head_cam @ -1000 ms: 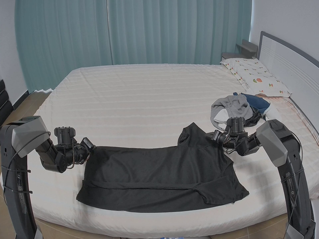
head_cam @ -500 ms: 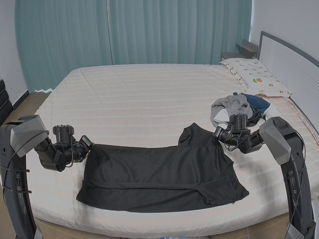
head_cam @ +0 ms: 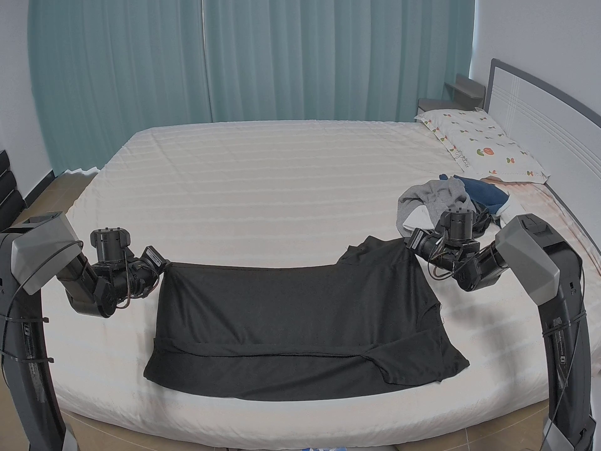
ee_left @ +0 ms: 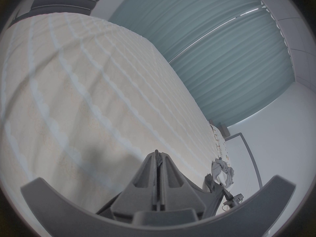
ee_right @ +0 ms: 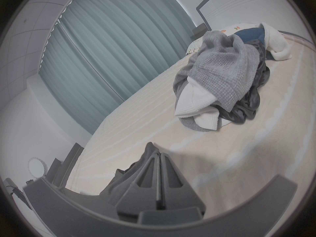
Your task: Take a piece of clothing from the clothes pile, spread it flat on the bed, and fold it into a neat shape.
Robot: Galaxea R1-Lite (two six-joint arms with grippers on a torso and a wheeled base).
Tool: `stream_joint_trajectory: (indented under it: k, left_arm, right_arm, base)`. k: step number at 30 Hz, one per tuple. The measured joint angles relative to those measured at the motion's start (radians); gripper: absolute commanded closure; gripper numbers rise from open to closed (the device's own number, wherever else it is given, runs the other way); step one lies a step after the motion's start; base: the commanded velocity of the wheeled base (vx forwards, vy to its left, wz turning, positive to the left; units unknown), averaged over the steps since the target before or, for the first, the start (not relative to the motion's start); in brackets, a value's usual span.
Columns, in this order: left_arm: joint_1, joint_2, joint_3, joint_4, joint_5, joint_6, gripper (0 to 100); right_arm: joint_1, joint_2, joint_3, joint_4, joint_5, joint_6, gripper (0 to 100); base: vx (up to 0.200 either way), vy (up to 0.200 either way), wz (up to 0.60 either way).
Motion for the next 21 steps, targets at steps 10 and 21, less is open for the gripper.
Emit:
stream_joint_trajectory:
  k: [10,21]
  left_arm:
    - [0.013,-0.027,0.006,0.002,0.001,0.003,100]
    - [0.016,-0.043,0.013,0.012,0.000,0.038,100]
  right_arm:
    - [-0.018,-0.071,0.089,-0.084,-0.002,0.041,100]
    - [-0.034,-0.113,0.221,-0.093,0.039,0.032,100]
  base:
    - [0.000,0.000,0.00]
    - [0.000,0.000,0.00]
